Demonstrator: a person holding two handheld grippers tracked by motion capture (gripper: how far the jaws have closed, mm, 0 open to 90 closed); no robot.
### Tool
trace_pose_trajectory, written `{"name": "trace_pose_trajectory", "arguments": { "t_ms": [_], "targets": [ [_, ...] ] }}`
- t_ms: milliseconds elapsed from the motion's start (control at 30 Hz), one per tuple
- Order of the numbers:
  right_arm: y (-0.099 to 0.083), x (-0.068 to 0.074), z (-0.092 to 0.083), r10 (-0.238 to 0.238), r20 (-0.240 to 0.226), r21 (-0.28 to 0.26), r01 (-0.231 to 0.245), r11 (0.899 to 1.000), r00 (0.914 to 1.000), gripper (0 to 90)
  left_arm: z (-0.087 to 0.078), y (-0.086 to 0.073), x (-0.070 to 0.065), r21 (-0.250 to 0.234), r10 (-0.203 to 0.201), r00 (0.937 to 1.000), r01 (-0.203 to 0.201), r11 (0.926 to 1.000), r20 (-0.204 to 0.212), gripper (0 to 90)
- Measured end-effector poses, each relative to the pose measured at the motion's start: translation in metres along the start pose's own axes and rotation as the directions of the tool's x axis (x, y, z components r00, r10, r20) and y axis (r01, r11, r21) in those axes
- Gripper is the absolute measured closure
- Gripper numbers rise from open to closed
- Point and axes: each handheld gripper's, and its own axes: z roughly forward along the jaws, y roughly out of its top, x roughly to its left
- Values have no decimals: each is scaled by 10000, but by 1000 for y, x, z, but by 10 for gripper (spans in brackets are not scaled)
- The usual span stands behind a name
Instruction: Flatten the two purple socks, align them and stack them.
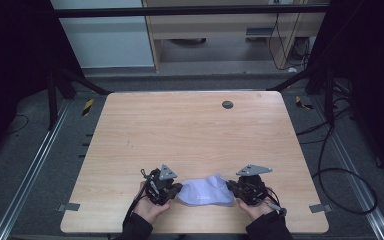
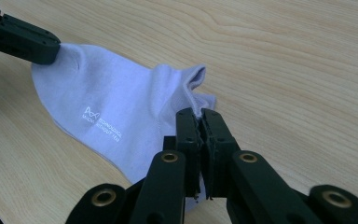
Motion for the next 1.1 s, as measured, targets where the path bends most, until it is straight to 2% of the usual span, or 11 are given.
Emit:
{"name": "trace_pose_trajectory", "arguments": {
  "t_ms": [433,567,667,733,833,900,1000,1100],
  "targets": [
    [-9,-6,13,92,165,491,-100,9987,9998,867,8,-5,0,317,-21,10000,24,9995,-76,874],
    [-13,-9,17,118,238,644,-134,9978,9996,834,9,-7,2,405,-123,9999,125,9991,-36,827],
    [-14,-10,15,20,305,495,-35,9988,9995,781,2,-7,3,104,-195,9998,195,9998,-56,761],
    [-13,-10,11,-88,317,197,82,9998,9995,736,-3,-5,3,-208,-224,9997,223,9995,-28,730],
    [-12,-8,5,-198,256,-317,206,9993,9995,738,-8,2,-1,-937,-25,9999,12,9956,-142,690],
    [-11,-6,4,-359,99,-514,364,9980,9993,769,-5,5,-6,-1278,32,9999,-49,9918,-132,684],
    [-12,-2,9,-598,-190,-535,588,9968,9980,831,7,7,-13,-1241,235,9996,-250,9920,-136,716],
    [-16,-1,16,-526,-449,-283,514,9983,9976,895,18,5,-15,-1078,323,9995,-328,9936,-58,771]
  ]
}}
